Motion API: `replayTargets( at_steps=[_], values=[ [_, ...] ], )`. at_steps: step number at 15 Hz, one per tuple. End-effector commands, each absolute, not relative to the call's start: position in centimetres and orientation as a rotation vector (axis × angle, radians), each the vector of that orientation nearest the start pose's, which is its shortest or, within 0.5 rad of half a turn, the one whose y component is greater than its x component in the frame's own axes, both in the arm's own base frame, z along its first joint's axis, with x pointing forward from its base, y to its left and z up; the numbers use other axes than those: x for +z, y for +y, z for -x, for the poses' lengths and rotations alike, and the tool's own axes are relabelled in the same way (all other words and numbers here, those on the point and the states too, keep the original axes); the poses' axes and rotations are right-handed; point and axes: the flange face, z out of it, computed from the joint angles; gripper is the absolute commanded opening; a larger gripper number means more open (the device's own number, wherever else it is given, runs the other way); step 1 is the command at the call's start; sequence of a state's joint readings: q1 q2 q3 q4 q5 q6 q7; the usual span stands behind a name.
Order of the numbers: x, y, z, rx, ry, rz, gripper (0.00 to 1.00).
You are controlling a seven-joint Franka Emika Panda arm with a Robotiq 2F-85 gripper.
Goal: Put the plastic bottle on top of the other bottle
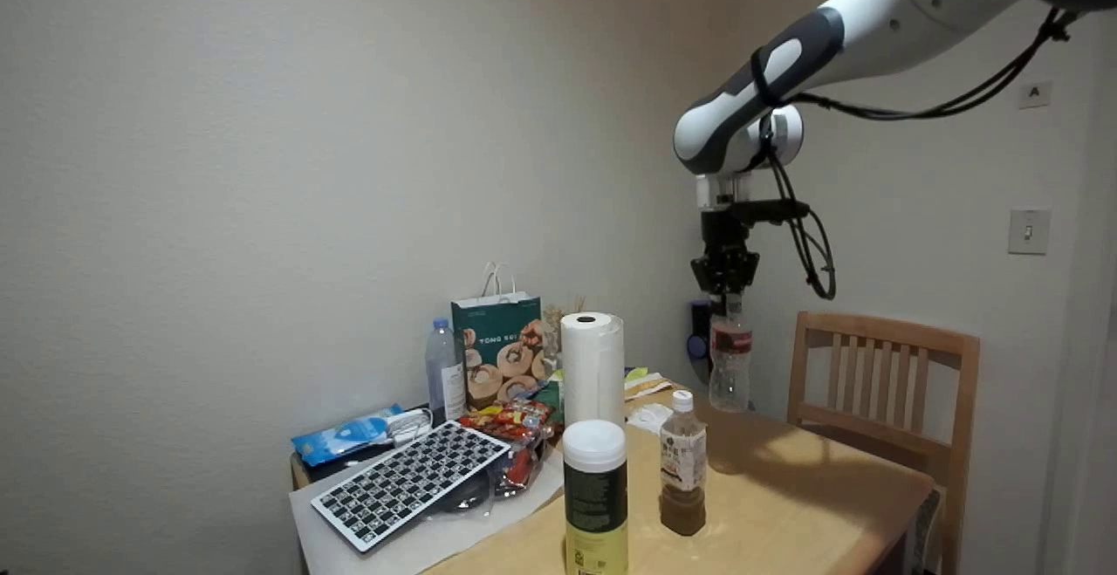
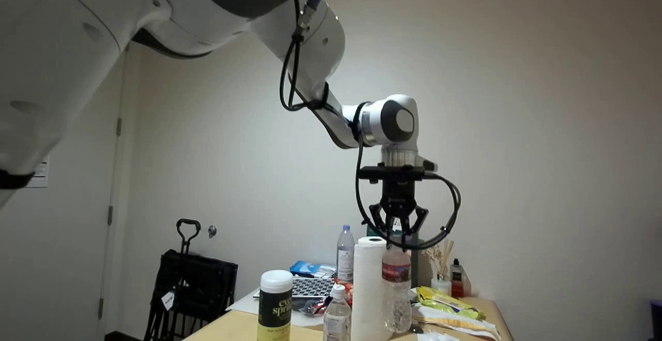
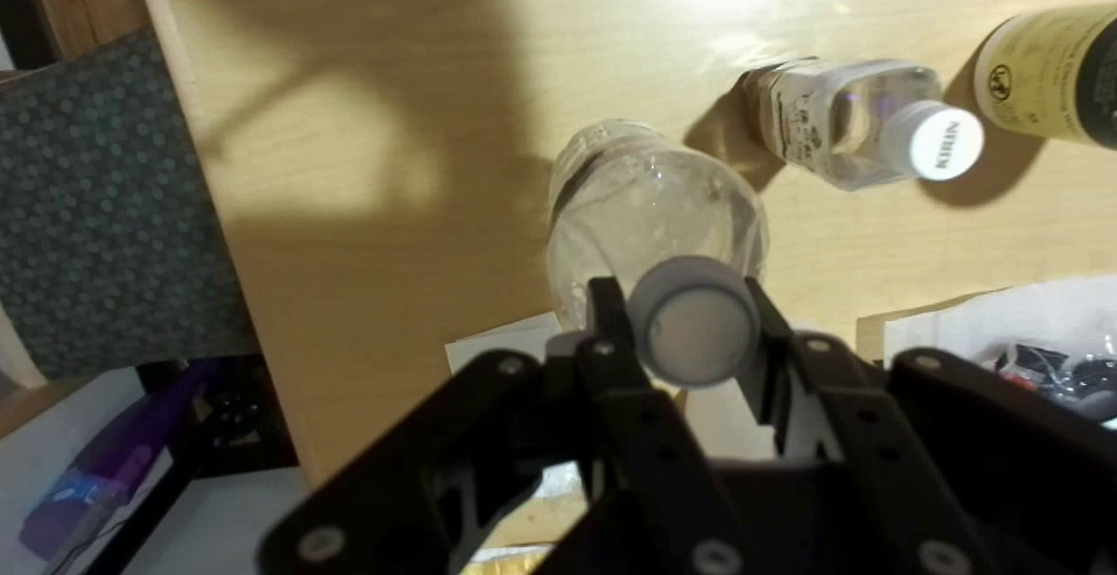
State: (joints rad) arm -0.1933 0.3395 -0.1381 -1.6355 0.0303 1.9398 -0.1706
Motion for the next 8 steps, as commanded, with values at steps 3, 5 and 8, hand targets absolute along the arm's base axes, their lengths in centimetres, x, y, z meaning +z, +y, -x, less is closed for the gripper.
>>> replayTargets(
  at_steps=[3,5,8],
  values=[
    [51.7,-15.7,-58.0,0.021,0.161,3.236,0.08],
    [51.6,-16.3,-59.5,-0.006,0.142,3.221,0.33],
    [53.4,-15.2,-58.5,-0.042,0.115,3.240,0.33]
  ],
)
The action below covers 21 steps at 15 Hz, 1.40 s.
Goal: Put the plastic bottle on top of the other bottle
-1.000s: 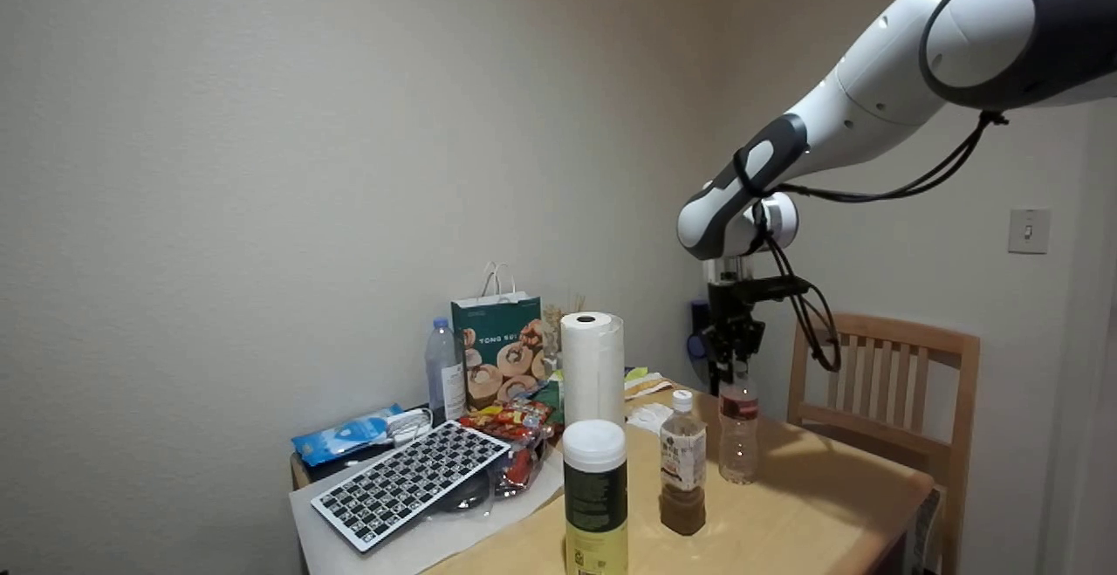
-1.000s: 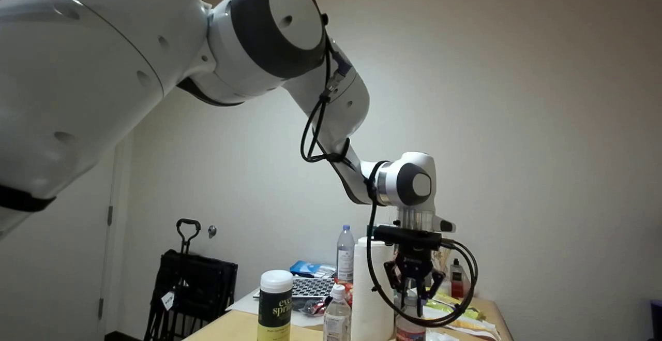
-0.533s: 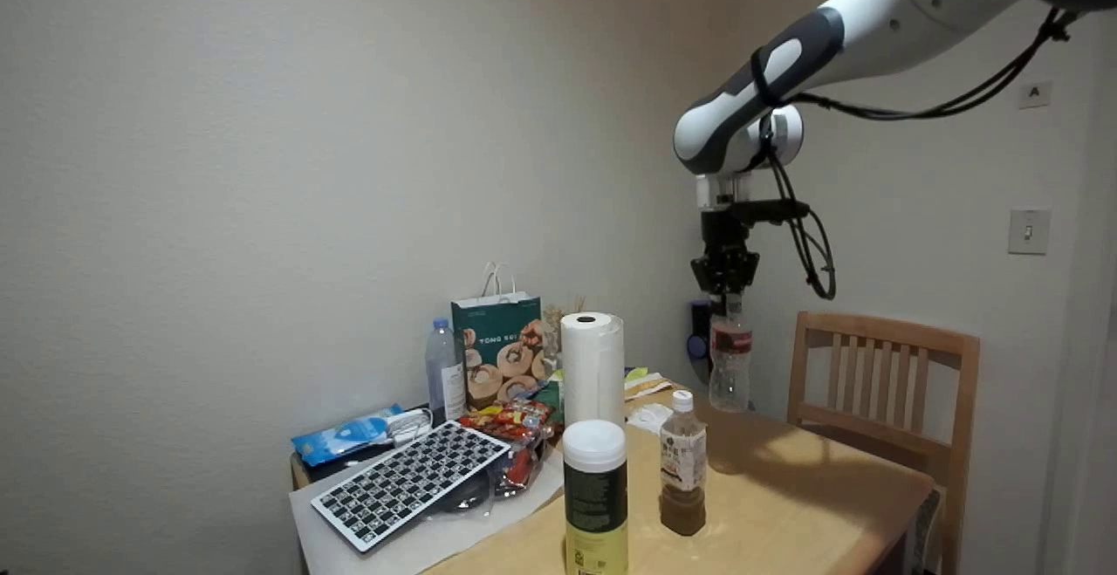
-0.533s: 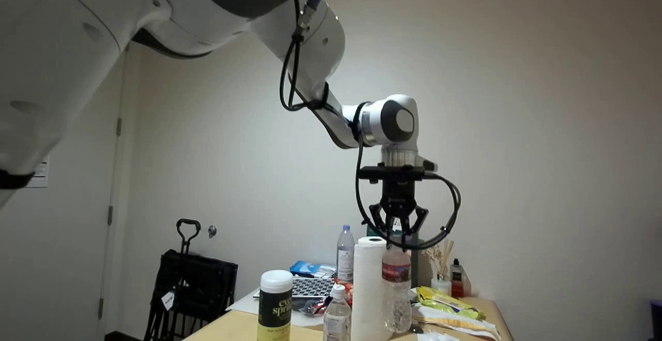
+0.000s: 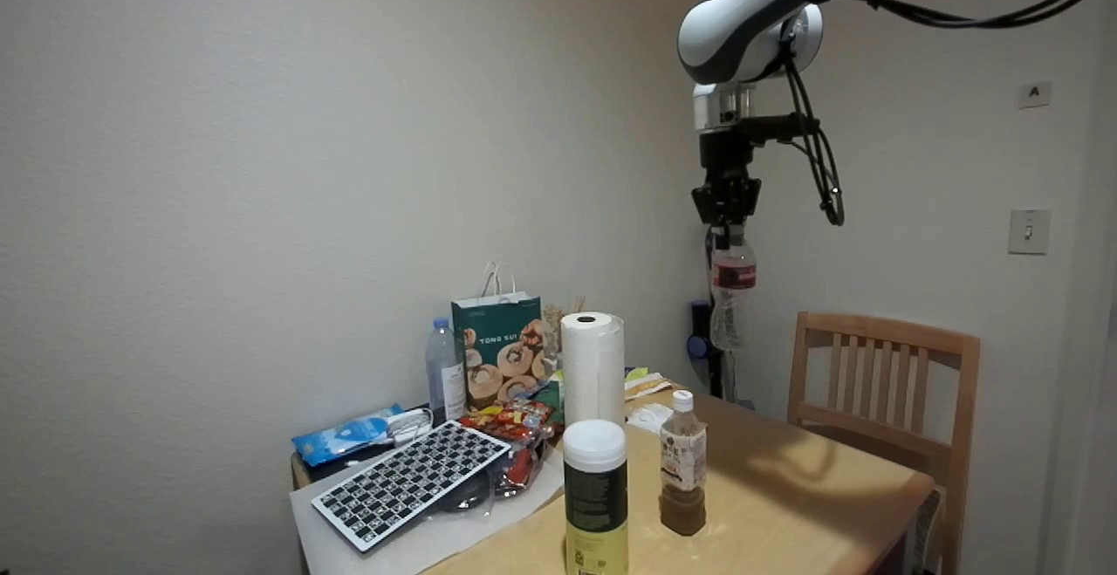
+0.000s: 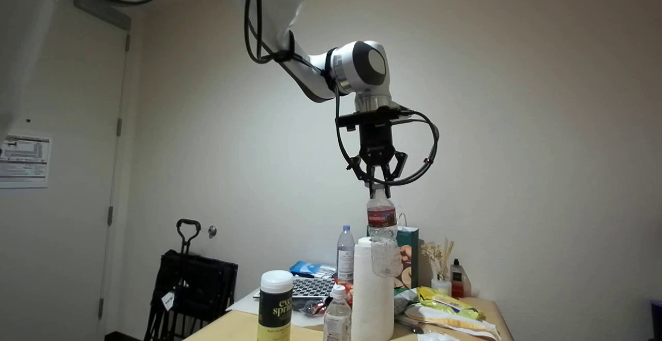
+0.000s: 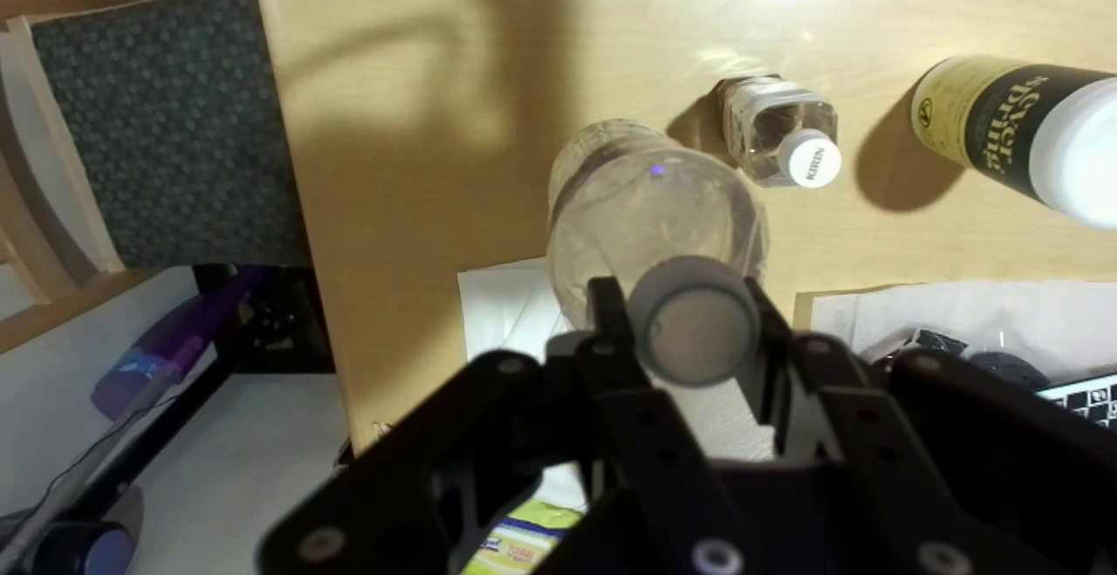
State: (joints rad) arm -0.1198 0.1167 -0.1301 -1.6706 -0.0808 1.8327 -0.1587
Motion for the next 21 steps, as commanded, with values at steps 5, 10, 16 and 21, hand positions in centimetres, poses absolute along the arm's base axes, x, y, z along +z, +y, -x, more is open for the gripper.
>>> replayTargets(
  at_steps=[5,10,16,21],
  values=[
    [53.8,-13.3,-59.1,-0.055,0.018,3.260,0.08],
    [57.4,-5.8,-61.6,-0.138,-0.326,3.242,0.08],
    [58.7,1.5,-63.4,-0.150,-0.662,3.167,0.08],
    [58.7,2.0,-63.7,-0.191,-0.637,3.189,0.33]
  ],
)
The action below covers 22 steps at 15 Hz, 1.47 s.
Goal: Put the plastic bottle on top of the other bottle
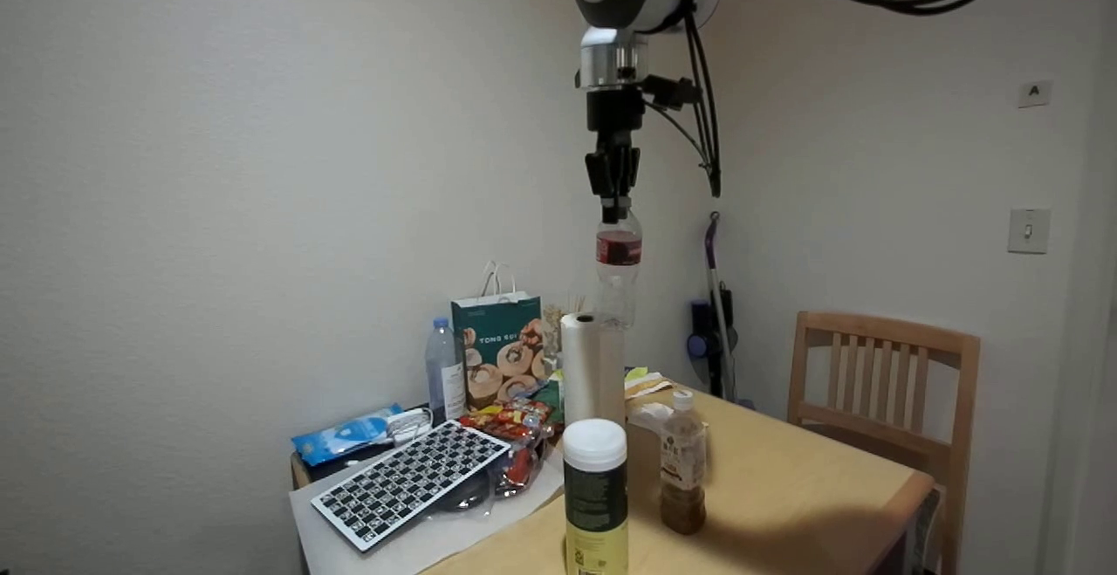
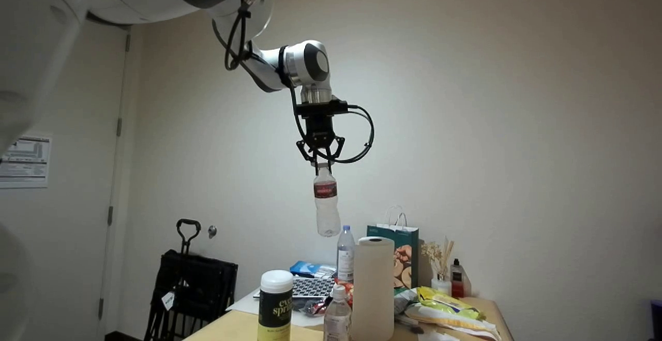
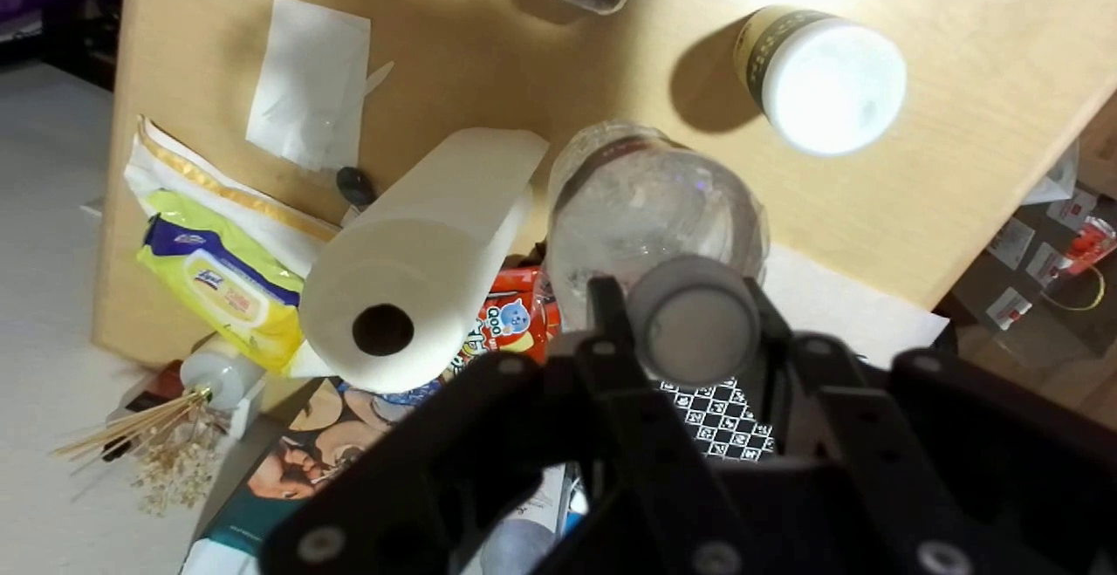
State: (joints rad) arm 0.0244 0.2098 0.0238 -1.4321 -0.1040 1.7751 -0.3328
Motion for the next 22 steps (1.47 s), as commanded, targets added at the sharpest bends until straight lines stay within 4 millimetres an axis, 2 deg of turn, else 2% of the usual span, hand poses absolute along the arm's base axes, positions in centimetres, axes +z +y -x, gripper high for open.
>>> replayTargets(
  at_steps=[1,2,6,9,11,13,14,18,19,22],
  values=[
    [58.7,1.9,-63.7,-0.190,-0.640,3.189,0.33],
    [58.7,1.9,-63.7,-0.190,-0.643,3.189,0.08],
    [58.8,7.0,-63.0,-0.185,-0.828,3.100,0.08],
    [58.6,10.1,-62.1,-0.169,-0.843,3.040,0.08],
    [58.4,10.8,-61.3,-0.141,-0.807,3.025,0.08],
    [58.2,10.2,-60.6,-0.107,-0.753,3.052,0.08],
    [58.2,10.9,-62.1,-0.140,-0.806,3.047,0.33],
    [58.0,10.5,-61.8,-0.124,-0.790,3.054,0.33],
    [57.8,10.6,-61.7,-0.108,-0.790,3.046,0.08],
    [56.3,11.5,-59.9,-0.056,-0.797,3.071,0.08]
  ],
)
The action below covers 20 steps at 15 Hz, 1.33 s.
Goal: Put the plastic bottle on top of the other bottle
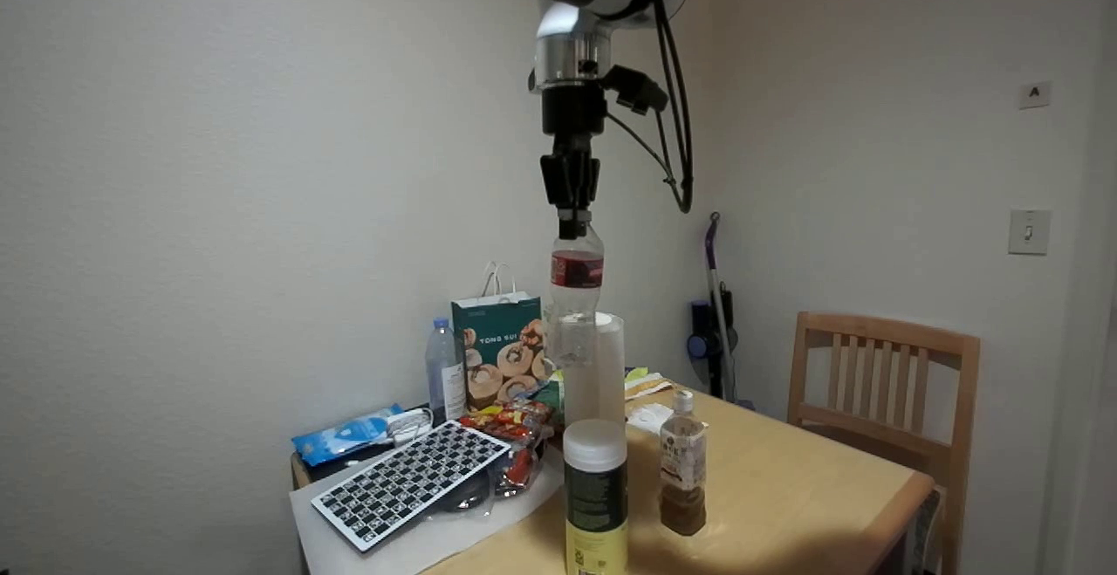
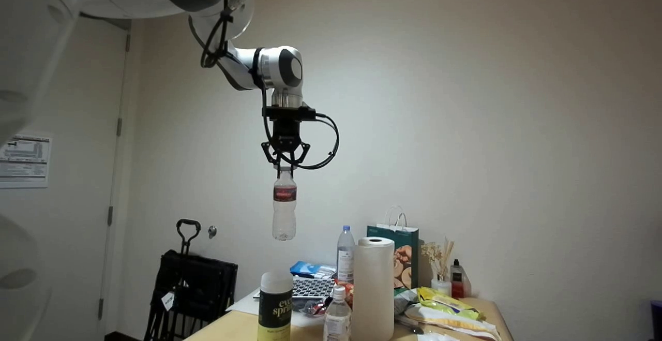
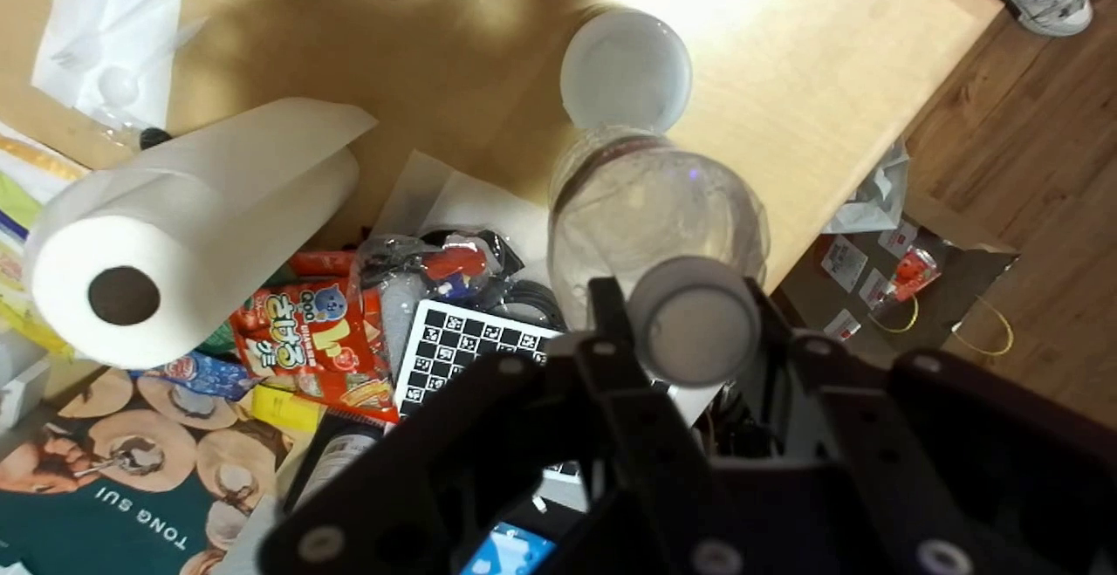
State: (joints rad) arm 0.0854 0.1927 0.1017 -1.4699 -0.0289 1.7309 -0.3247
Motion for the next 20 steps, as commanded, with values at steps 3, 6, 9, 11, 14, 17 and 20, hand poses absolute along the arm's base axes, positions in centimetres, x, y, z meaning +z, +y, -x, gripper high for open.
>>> replayTargets(
  at_steps=[3,6,9,11,14,17,20],
  values=[
    [54.7,12.2,-58.4,-0.002,-0.819,3.070,0.08],
    [53.0,12.2,-56.4,0.058,-0.828,3.059,0.08],
    [51.9,11.8,-55.0,0.083,-0.828,3.051,0.08],
    [51.1,11.7,-55.0,0.024,-0.857,3.055,0.08],
    [50.0,12.4,-55.7,-0.067,-0.899,3.050,0.08],
    [49.0,12.6,-55.9,-0.099,-0.909,3.045,0.08],
    [48.5,12.5,-56.0,-0.116,-0.908,3.044,0.08]
  ],
)
